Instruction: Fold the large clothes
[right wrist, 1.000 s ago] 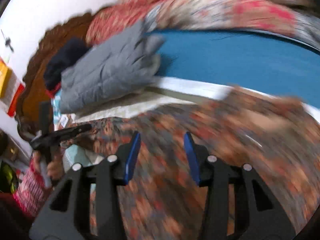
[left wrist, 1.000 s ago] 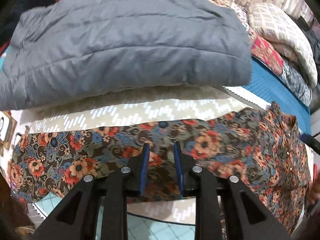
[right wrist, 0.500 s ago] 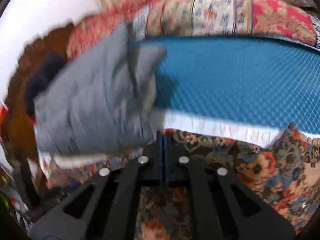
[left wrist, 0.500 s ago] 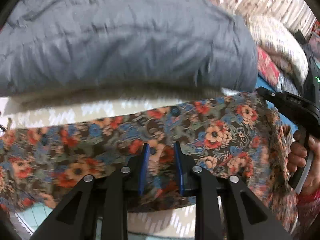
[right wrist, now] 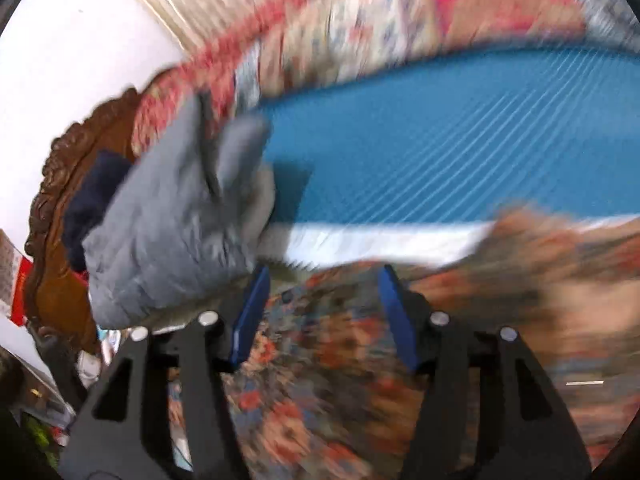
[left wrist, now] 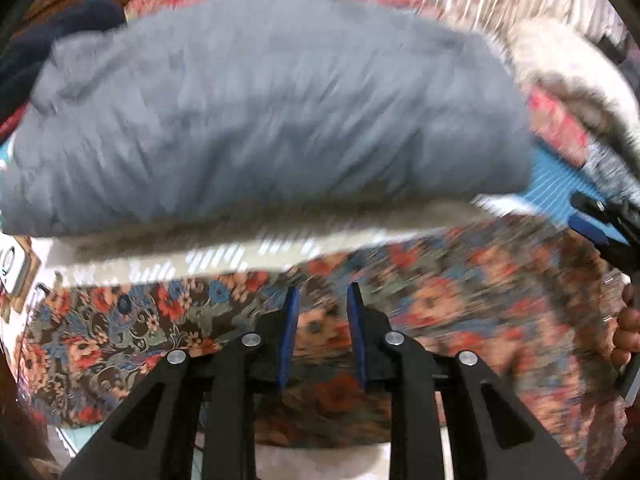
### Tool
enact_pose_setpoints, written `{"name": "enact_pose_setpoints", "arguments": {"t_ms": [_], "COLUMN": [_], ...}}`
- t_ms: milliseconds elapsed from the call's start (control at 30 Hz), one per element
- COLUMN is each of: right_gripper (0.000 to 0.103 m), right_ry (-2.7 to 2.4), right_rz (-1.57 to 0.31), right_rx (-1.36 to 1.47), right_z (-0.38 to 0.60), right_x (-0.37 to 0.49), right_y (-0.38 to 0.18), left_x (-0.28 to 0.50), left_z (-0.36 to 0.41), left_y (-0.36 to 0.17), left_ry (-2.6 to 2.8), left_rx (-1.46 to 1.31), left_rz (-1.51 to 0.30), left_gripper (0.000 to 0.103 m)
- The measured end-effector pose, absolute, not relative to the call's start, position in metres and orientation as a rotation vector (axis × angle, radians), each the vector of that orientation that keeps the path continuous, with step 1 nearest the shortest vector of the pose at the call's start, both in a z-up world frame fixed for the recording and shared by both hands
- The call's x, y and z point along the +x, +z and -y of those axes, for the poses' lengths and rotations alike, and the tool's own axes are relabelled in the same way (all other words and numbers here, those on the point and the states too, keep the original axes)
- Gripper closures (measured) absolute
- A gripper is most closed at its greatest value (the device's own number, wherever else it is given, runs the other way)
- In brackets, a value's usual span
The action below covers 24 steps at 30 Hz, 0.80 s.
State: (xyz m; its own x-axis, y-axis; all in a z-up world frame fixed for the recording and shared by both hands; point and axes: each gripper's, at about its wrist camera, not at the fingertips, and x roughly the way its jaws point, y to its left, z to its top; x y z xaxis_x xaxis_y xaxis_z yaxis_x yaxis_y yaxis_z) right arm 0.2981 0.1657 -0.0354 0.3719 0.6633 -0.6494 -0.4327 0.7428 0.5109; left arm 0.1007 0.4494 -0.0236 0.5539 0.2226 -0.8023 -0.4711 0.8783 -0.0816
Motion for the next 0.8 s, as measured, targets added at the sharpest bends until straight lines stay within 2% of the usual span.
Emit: {"name": "enact_pose_setpoints", "arguments": {"t_ms": [100,200,233,267,333,367,433,533,633,800], "right_gripper": [0.049,0.049,0.044,0.036,0.034,0.048,0.082,0.086,0.086,0.083], "right_ry": [0.569,0.396,0.356,0.337,0.324,0.331,0.358,0.315,0.273,0.292], "right_rz": [-0.877,-0.885,-0.915,-0.939,-1.024,-1.067,-1.089,-0.952,-0.979,-0.943], "right_rx": [0.088,-0.015,-0.017,-0.017,0.007,0.024,0.039,0.06,0.117,0.14], "right_z": [-0.103,-0.043,-0.023,-0.014,0.003,0.004,0.005,0.002,0.002,0.007], "right_x": [0.302,0.319,0.329,0.333,0.348,0.354,0.358,0.354,0.363,0.364], "right_y": [-0.016,-0.023,-0.031,-0.037,-0.059,-0.071,-0.084,-0.073,-0.101,-0.104], "left_x": [0.109,0.127,0.133,0.142,0.152,0.162,0.173,0.185,0.185,0.187], "left_z": [-0.415,-0.371,-0.353,-0.329,-0.299,-0.287,-0.272,-0.265,-0.254,-0.247], "left_y": [-0.004,0.0,-0.001,-0.007,-0.019,-0.031,-0.047,-0.073,-0.079,-0.083], "left_ry": [0.301,0.175,0.14,0.098,0.058,0.047,0.049,0.124,0.177,0.191], "left_rx": [-0.278,-0.241,-0.225,-0.198,-0.149,-0.117,-0.076,-0.005,0.08,0.094], "left_rz": [-0.858,-0.861,-0.871,-0.888,-0.916,-0.936,-0.966,-1.001,-0.938,-0.923], "left_gripper": [0.103,0.103,0.103,0.103,0.103,0.103,0.103,0.103,0.103,0.103]}}
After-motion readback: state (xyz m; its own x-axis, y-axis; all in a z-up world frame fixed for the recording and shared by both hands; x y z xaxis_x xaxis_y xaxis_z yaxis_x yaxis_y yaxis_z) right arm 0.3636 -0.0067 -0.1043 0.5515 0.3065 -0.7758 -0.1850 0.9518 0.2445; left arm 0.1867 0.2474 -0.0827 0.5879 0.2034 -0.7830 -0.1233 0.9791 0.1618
